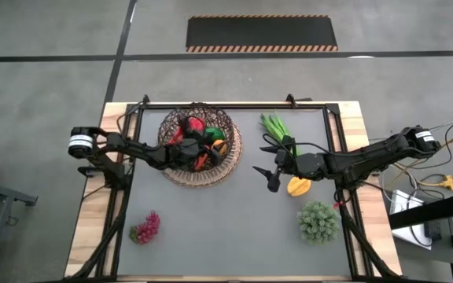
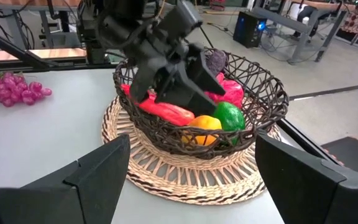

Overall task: Build produce basket
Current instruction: Put the green leaf lettuce into the black wire basket

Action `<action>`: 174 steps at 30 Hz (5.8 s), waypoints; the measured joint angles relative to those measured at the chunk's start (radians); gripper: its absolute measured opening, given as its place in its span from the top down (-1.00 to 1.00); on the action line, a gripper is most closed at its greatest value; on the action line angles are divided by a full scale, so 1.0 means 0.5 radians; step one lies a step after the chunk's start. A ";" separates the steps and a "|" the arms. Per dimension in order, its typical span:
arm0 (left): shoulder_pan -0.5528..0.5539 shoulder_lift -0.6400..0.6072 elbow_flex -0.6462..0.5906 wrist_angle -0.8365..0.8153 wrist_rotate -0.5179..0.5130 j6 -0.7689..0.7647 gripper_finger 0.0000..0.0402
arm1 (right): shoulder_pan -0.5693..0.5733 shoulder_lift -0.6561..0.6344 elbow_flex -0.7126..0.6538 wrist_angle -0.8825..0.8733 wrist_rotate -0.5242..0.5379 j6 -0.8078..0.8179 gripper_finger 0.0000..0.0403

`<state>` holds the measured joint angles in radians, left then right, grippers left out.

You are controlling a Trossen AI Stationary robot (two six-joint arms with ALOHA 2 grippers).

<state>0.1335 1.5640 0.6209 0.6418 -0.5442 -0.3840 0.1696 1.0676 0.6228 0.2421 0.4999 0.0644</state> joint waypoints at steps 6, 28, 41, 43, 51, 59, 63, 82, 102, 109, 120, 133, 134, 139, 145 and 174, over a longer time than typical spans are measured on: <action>-0.024 -0.224 0.000 -0.005 0.071 0.091 -0.46 | 0.000 0.000 0.000 -0.017 0.000 0.045 -0.62; -0.984 -0.751 -0.005 0.061 0.348 0.764 -0.46 | 0.000 0.097 0.040 -0.202 -0.007 0.735 -0.62; -1.042 -0.894 -0.008 0.062 0.339 0.904 -0.46 | -0.148 0.121 0.471 -0.966 -0.003 0.840 -0.62; -1.041 -0.925 -0.010 0.061 0.339 0.908 -0.46 | -0.218 0.123 0.512 -1.154 -0.006 0.909 -0.62; -1.041 -1.012 -0.021 0.059 0.338 1.010 -0.46 | -0.605 0.275 0.619 -1.821 -0.008 1.160 -0.62; -1.039 -1.063 -0.076 0.066 0.326 1.044 -0.46 | -0.974 0.565 0.613 -1.929 -0.220 1.084 -0.62; -1.039 -1.065 -0.087 0.058 0.282 1.045 -0.46 | -1.087 0.722 0.613 -1.932 -0.315 1.020 -0.62; -1.039 -1.065 -0.087 0.061 0.278 1.045 -0.46 | -1.165 0.985 0.613 -1.933 -0.335 0.957 -0.59; -1.039 -1.065 -0.087 0.060 0.277 1.045 -0.46 | -1.165 0.981 0.613 -1.933 -0.334 0.986 0.19; -1.039 -1.065 -0.087 0.061 0.277 1.044 -0.46 | -1.165 0.866 0.610 -1.940 -0.334 0.903 0.28; -1.039 -1.065 -0.087 0.066 0.277 1.044 -0.46 | -1.038 0.156 0.609 -1.711 -0.323 0.681 0.38; -1.039 -1.061 -0.086 0.125 0.275 1.044 -0.46 | -0.542 -0.302 0.204 -0.301 -0.752 0.212 0.47; -1.039 -1.061 -0.086 0.123 0.275 1.043 -0.46 | -0.533 -0.302 0.161 -0.175 -0.856 0.211 0.47; -1.039 -1.010 -0.086 0.203 0.277 1.036 -0.46 | -0.531 -0.227 -0.019 0.479 -1.497 0.216 0.47; -1.039 -0.759 -0.088 0.593 0.293 1.044 -0.46 | -0.504 -0.009 -0.145 1.113 -1.797 0.196 0.47; -0.788 0.157 0.457 1.051 0.395 1.041 -0.46 | -0.497 0.667 -0.146 2.047 -2.016 0.273 0.47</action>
<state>-0.2607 1.6424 0.8495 1.1672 -0.3469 0.1368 -0.0788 1.4010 0.5495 1.2654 -0.5081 0.2009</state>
